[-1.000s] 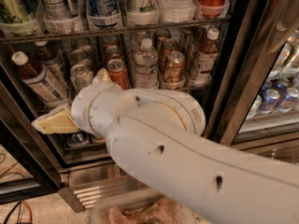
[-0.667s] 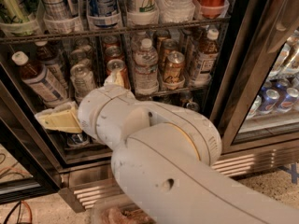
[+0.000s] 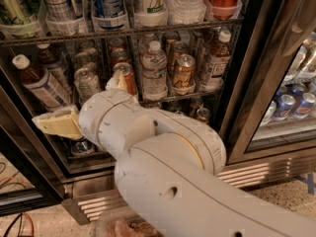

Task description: Pick green can from top shelf of fridge

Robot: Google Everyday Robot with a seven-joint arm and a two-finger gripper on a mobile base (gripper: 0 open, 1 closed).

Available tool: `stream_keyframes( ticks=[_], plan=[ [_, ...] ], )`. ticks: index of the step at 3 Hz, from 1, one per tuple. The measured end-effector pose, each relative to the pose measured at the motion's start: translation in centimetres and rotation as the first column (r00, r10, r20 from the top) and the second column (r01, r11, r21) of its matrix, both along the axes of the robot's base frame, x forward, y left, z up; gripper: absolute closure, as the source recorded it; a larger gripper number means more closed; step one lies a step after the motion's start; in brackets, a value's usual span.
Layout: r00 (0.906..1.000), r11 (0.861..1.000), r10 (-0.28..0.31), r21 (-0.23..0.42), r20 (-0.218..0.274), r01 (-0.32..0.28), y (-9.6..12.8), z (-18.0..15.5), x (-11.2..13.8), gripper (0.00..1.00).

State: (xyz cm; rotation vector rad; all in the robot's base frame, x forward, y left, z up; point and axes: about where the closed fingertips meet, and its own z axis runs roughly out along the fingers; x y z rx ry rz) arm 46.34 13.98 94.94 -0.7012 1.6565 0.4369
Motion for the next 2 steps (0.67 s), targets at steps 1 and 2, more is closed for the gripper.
stream_keyframes(
  ticks=[1,2],
  plan=[
    [0.9957,0.997,0.026,0.073,0.089,-0.033,2.0,2.5,1.3,0.0],
    [0.9872,0.992,0.046,0.11,0.153,-0.063,3.5,4.6,3.0,0.19]
  ],
)
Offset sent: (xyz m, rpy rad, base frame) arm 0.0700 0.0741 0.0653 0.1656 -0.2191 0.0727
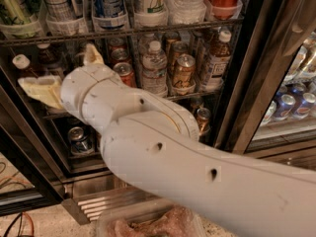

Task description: Pick green can from top shelf of fridge

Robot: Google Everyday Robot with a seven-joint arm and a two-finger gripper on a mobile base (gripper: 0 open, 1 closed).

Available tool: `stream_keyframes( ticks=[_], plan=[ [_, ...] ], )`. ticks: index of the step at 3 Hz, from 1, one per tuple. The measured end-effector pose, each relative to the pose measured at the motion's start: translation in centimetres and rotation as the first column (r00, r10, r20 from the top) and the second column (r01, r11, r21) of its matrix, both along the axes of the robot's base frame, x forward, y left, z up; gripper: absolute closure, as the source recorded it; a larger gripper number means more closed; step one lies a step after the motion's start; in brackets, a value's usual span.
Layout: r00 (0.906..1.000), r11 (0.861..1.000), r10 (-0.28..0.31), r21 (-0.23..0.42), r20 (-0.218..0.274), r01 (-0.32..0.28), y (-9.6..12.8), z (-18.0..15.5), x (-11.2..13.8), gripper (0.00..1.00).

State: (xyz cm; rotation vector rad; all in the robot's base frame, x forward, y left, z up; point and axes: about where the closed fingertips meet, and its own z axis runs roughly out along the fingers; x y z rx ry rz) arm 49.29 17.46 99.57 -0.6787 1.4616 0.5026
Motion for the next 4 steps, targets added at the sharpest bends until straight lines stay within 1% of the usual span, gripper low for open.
stream_keyframes(
  ticks=[1,2,3,4],
  plan=[
    [0.9991,1.0,0.022,0.013,0.036,-0.022,1.4,1.2,1.1,0.29],
    [0.9975,0.999,0.044,0.014,0.054,-0.045,2.9,1.7,1.6,0.3],
    [0.9948,0.998,0.065,-0.004,0.078,-0.065,4.2,2.1,1.9,0.29],
    [0.9873,0.993,0.117,-0.021,0.107,-0.115,6.6,3.0,1.8,0.29]
  ],
)
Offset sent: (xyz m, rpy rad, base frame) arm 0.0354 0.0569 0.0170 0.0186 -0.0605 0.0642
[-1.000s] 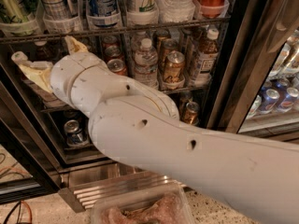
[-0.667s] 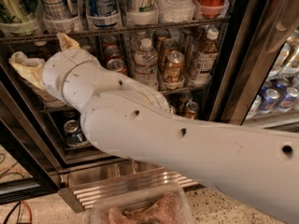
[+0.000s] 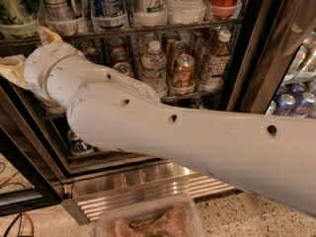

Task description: Pick green can from top shelf of fridge

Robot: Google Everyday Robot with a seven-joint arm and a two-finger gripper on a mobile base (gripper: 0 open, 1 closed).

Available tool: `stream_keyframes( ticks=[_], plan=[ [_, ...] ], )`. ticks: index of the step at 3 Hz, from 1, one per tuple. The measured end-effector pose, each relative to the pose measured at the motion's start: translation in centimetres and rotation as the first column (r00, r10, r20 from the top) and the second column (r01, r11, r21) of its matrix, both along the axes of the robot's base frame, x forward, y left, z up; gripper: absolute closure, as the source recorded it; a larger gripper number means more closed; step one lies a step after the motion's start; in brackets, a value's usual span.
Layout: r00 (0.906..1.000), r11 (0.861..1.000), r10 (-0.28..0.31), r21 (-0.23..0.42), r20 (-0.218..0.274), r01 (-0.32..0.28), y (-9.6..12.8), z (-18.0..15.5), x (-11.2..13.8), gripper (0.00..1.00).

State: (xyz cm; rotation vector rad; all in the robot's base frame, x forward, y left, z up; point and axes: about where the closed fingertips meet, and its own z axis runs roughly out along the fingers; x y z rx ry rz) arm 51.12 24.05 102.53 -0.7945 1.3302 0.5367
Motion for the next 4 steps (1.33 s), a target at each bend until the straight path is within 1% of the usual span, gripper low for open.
stream_keyframes(
  ticks=[1,2,3,4],
  plan=[
    [0.9991,0.999,0.036,-0.01,0.022,-0.036,1.6,0.7,-0.1,0.29],
    [0.9976,0.999,0.048,-0.025,0.05,-0.047,2.3,1.5,0.1,0.28],
    [0.9958,0.999,0.037,-0.038,0.084,-0.033,2.3,2.4,0.7,0.31],
    [0.9902,0.997,-0.027,-0.067,0.137,0.036,1.0,2.8,1.7,0.34]
  ],
)
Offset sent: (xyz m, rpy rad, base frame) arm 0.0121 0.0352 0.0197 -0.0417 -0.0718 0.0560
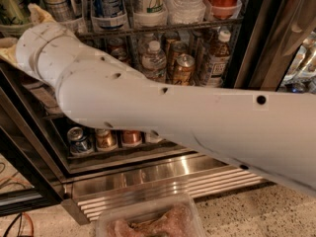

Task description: Pick green can from top shelf of fridge

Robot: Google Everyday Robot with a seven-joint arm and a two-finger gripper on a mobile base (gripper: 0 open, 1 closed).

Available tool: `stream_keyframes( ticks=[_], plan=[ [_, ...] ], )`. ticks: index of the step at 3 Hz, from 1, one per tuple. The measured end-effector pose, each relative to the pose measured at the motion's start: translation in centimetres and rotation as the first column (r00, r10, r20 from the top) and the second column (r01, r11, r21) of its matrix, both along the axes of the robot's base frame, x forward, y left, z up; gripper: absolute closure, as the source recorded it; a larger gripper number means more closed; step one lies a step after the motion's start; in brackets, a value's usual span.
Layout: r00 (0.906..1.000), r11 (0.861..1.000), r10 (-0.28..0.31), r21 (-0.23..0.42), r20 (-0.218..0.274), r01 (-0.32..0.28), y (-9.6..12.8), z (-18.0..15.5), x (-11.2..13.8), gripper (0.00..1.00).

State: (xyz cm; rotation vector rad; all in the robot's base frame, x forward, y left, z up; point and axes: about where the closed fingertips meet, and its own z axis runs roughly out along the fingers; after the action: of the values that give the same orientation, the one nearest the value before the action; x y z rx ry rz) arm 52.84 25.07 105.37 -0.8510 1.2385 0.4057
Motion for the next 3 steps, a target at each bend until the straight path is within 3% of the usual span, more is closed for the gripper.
stream_keyframes(
  ticks=[2,3],
  plan=[
    [0.9919,0.992,-0.124,-0.02,0.027,0.124,0.2,0.1,2.1,0.35],
    [0.9921,0.993,-0.119,-0.012,-0.041,0.119,2.2,-0.3,2.5,0.32]
  ],
)
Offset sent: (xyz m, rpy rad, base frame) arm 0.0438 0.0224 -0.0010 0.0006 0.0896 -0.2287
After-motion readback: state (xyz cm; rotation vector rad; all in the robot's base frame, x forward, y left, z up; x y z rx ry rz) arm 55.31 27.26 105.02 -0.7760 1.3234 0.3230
